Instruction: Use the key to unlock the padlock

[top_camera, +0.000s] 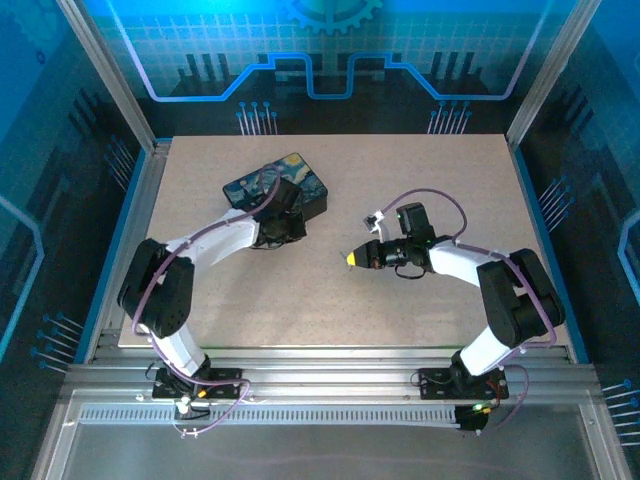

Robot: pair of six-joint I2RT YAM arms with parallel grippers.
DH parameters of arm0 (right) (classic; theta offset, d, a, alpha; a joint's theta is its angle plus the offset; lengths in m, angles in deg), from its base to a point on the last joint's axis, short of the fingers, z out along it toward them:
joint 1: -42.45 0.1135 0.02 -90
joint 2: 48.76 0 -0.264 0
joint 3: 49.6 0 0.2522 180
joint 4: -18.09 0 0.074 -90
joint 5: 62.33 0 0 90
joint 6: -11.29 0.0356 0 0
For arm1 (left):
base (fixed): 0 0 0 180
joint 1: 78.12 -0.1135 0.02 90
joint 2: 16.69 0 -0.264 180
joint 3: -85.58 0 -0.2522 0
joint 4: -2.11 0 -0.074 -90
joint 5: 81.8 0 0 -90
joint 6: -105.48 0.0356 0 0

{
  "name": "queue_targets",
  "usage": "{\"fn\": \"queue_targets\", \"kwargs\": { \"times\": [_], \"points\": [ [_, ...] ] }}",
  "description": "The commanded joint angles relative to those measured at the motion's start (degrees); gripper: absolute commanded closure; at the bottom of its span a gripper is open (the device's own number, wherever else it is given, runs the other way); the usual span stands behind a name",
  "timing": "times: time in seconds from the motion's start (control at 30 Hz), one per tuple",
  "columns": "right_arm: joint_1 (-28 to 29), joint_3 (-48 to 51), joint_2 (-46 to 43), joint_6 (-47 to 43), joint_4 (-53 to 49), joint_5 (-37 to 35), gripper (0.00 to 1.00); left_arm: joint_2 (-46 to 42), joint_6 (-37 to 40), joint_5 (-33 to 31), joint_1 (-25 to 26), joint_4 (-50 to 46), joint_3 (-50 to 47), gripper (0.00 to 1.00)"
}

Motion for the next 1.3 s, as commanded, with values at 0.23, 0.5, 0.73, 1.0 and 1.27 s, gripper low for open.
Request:
{"fn": "queue_targets", "kwargs": {
  "times": [0.23, 0.5, 0.73, 1.0, 1.27],
  "points": [
    [2.5, 1.0, -0.5, 2.0, 4.6, -2.4, 1.00, -1.8, -1.1, -3.1, -0.5, -8.5, 2.8, 0.46],
    [2.4, -1.1, -1.2, -0.5, 1.1, -2.3, 1.00, 6.2, -9.7, -23.3, 4.5, 3.7, 0.3, 0.38],
    [2.2, -0.4, -0.9, -0.8, 2.1, -2.0, 1.00, 11.6, -9.9, -27.1, 4.8, 8.7, 1.9, 0.37],
    [1.0, -0.2, 1.6, -0.9, 4.4, -0.2, 1.00, 15.5, -12.0, -30.3, 4.8, 9.3, 3.8, 0.42],
    [-0.5, -0.7, 5.0, -1.0, 6.1, 2.0, 1.00, 17.4, -12.1, -31.9, 6.2, 10.3, 6.5, 0.42]
  ]
}}
